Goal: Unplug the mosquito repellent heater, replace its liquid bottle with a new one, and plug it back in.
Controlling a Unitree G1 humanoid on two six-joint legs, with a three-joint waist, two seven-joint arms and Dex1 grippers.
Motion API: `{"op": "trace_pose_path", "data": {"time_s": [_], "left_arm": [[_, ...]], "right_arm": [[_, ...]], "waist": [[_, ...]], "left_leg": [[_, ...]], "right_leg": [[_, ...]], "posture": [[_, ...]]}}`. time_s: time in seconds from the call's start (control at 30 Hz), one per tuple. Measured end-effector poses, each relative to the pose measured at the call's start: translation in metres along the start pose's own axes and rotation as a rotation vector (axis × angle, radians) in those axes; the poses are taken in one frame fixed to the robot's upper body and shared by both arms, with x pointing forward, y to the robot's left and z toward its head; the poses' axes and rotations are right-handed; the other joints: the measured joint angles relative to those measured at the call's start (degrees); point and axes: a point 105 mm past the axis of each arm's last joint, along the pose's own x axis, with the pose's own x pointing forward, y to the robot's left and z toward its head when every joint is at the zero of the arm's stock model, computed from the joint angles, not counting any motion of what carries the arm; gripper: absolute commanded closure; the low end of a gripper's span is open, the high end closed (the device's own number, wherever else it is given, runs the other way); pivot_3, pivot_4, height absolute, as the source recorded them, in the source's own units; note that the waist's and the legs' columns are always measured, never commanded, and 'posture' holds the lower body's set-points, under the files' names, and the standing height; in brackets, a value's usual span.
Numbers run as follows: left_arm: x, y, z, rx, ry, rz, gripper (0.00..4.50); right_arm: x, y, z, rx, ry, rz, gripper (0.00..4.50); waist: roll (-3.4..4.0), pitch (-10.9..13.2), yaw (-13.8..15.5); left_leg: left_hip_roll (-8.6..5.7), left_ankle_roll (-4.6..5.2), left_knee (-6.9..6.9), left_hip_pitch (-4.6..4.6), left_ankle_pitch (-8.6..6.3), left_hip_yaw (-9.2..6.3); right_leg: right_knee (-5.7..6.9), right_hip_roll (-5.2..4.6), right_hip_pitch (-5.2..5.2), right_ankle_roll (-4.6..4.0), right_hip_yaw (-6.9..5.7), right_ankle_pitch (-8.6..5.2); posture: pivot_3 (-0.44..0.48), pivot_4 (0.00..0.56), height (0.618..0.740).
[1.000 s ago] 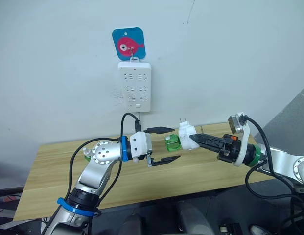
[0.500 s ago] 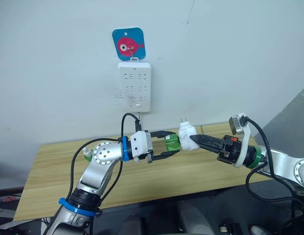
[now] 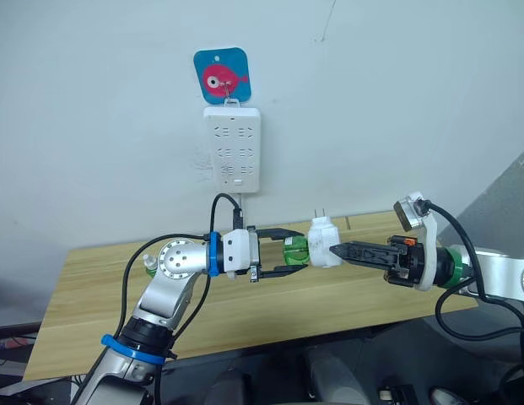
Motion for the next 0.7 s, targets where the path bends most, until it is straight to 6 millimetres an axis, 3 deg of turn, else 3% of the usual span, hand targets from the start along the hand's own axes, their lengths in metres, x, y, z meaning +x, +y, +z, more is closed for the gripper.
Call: {"op": "trace_pose_path", "data": {"time_s": [0.3,0.4,0.5,0.7], "left_arm": [[0.000,-0.003,0.001,0.022,-0.001,-0.024,2.28],[0.000,-0.003,0.001,0.026,0.002,-0.025,2.28],[0.000,-0.003,0.001,0.031,0.004,-0.027,2.28],[-0.003,0.001,0.006,-0.052,0.053,-0.073,2.28]], "right_arm": [[0.010,-0.001,0.000,-0.002,0.037,0.011,0.00],[0.011,-0.003,-0.002,0.005,0.050,0.000,0.54],[0.013,-0.006,-0.005,0.014,0.061,-0.015,1.54],[0.014,-0.004,-0.005,0.017,0.057,-0.004,1.54]], "waist": [[0.00,0.00,0.06],[0.00,0.00,0.07],[0.00,0.00,0.07],[-0.02,0.02,0.02]], "left_leg": [[0.00,0.00,0.02,-0.02,0.00,-0.04],[0.00,0.00,0.02,-0.02,0.00,-0.04],[0.00,0.00,0.02,-0.02,0.00,-0.04],[0.01,0.00,0.04,-0.04,0.00,-0.08]], "right_leg": [[-0.01,-0.02,0.00,0.01,-0.02,0.01],[-0.01,-0.02,0.00,0.01,-0.02,0.01],[-0.01,-0.02,0.00,0.01,-0.02,0.01],[0.00,0.00,0.00,0.03,-0.06,-0.01]], "posture": [[-0.163,0.124,0.730],[-0.162,0.125,0.730],[-0.163,0.125,0.730],[-0.160,0.127,0.730]]}}
